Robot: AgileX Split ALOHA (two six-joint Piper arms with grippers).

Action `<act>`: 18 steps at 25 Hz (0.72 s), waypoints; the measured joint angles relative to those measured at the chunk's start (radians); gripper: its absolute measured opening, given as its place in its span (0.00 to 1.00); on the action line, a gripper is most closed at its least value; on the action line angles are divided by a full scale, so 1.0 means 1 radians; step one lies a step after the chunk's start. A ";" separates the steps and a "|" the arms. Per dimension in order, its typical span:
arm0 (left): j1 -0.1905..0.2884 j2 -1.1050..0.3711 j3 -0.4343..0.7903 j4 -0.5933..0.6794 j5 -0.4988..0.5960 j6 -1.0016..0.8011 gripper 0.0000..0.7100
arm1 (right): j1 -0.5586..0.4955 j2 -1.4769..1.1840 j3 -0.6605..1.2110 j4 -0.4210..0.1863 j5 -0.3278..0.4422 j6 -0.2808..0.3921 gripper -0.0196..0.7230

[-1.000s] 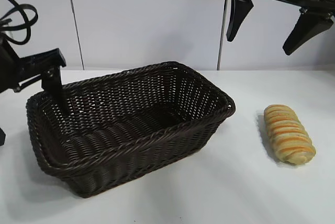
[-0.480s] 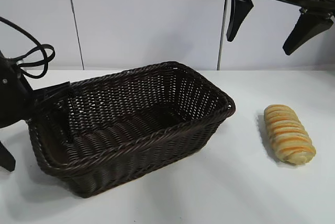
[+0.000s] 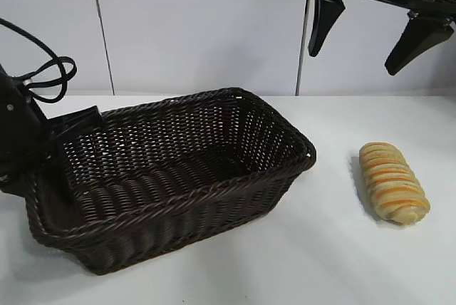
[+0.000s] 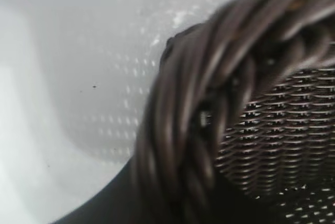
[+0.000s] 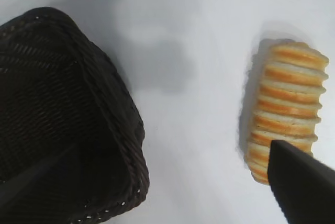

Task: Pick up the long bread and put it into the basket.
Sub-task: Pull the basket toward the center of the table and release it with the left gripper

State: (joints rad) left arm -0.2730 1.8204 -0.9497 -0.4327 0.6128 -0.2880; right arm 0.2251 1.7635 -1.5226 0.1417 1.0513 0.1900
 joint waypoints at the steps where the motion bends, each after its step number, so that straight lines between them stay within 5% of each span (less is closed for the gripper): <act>1: 0.000 -0.001 0.000 -0.018 0.003 0.012 0.14 | 0.000 0.000 0.000 0.000 0.000 0.000 0.96; 7: 0.000 -0.014 -0.071 -0.016 0.103 0.089 0.14 | 0.000 0.000 0.000 0.000 0.002 0.000 0.96; 18: 0.000 0.055 -0.499 0.116 0.405 0.197 0.14 | 0.000 0.000 0.000 0.000 0.003 -0.001 0.96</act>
State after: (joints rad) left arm -0.2730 1.8756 -1.4485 -0.3165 1.0181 -0.0909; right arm 0.2251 1.7635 -1.5226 0.1417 1.0541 0.1891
